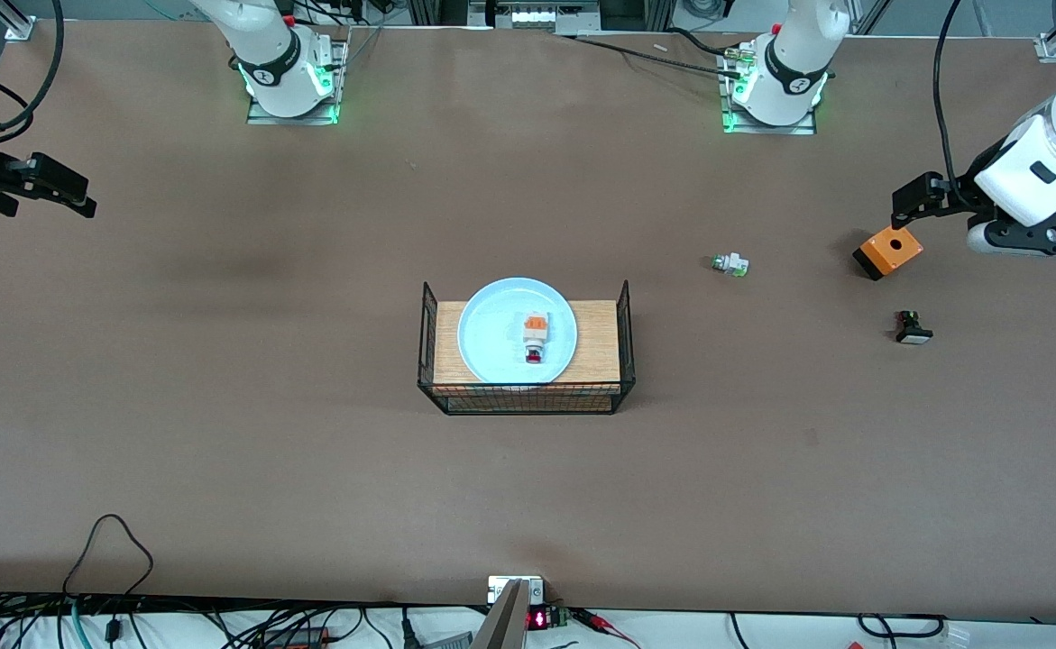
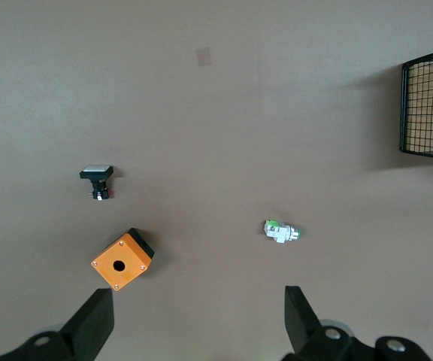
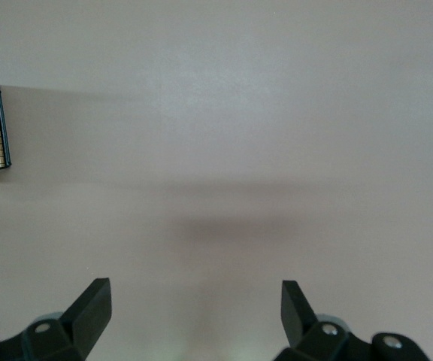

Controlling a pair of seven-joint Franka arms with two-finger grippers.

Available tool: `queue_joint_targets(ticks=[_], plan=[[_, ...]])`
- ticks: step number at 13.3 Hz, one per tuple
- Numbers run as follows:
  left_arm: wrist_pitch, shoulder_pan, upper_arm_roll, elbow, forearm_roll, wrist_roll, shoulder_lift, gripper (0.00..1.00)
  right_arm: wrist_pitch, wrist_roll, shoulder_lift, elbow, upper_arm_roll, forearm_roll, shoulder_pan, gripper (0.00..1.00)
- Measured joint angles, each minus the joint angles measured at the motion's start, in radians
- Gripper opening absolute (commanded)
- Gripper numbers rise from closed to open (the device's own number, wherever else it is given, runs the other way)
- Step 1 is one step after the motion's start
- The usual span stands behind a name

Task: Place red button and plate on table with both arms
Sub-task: 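Reach the left gripper down to the red button on the plate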

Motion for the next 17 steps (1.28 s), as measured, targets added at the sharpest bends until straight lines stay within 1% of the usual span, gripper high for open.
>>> queue_joint_targets(ticks=[6,8,9,11,14,16,17], plan=[[0.003,-0.003,-0.001,0.0,-0.003,-0.001,-0.003,1.0,0.005,0.0,0.0,0.0,0.0,0.0,0.0,1.0],[0.007,-0.008,-0.019,0.005,-0.012,-0.001,0.0,1.0,0.007,0.0,0.0,0.0,0.0,0.0,0.0,1.0],[0.011,-0.009,-0.043,0.015,-0.021,-0.005,0.009,1.0,0.01,0.0,0.0,0.0,0.0,0.0,0.0,1.0],[0.017,-0.013,-0.12,0.061,-0.071,-0.049,0.052,1.0,0.016,0.0,0.001,0.0,0.0,0.0,0.0,1.0],[0.028,-0.029,-0.242,0.164,-0.157,-0.178,0.163,1.0,0.048,0.0,0.004,0.0,0.0,0.0,0.0,1.0],[0.042,-0.061,-0.298,0.223,-0.197,-0.288,0.245,1.0,0.054,0.0,0.007,0.0,0.0,0.0,0.0,1.0],[0.072,-0.098,-0.311,0.248,-0.202,-0.38,0.285,1.0,0.054,0.0,0.007,0.0,0.0,0.0,0.0,1.0]])
